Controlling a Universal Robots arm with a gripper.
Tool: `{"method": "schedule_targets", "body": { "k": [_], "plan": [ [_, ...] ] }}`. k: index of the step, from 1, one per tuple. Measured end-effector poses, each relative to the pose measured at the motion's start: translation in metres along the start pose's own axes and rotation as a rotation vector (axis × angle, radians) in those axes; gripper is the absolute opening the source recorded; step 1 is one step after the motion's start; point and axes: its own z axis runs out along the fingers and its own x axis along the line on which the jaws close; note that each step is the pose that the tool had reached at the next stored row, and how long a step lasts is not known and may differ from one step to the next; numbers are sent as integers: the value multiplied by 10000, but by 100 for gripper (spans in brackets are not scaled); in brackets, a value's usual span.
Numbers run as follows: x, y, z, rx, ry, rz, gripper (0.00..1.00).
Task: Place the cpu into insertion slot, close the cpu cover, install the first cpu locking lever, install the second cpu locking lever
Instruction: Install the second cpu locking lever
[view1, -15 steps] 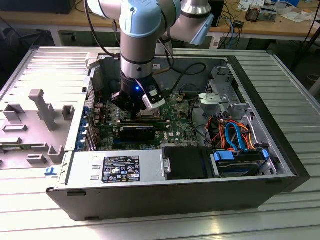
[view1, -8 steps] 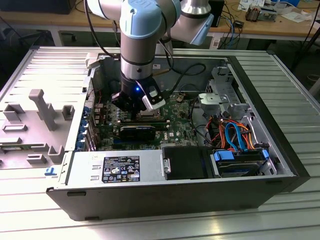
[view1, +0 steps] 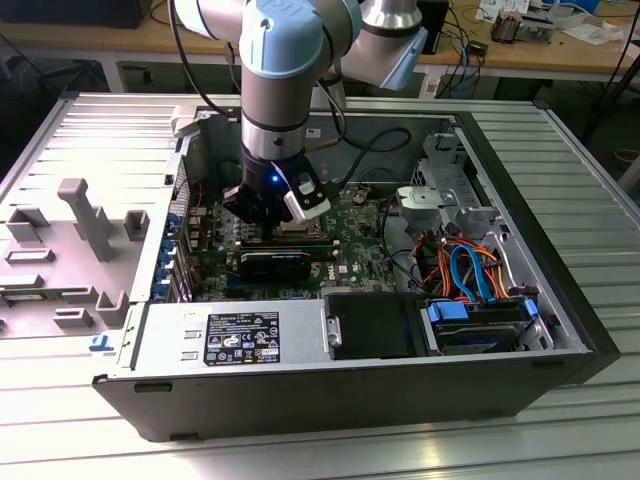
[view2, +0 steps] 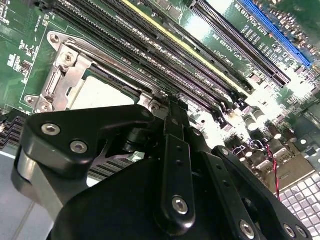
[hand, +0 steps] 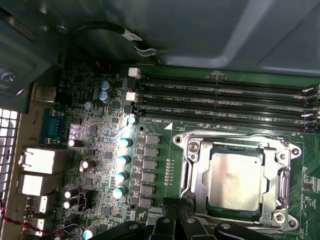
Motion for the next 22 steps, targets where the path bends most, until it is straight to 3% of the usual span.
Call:
{"method": "schedule_targets", "body": {
  "k": [3,15,22],
  "plan": [
    [1,0,-15,79,9,5,11],
    [24,21,-339,112,18,8,11],
    [24,21,-348,126,23,10,11]
  ]
}}
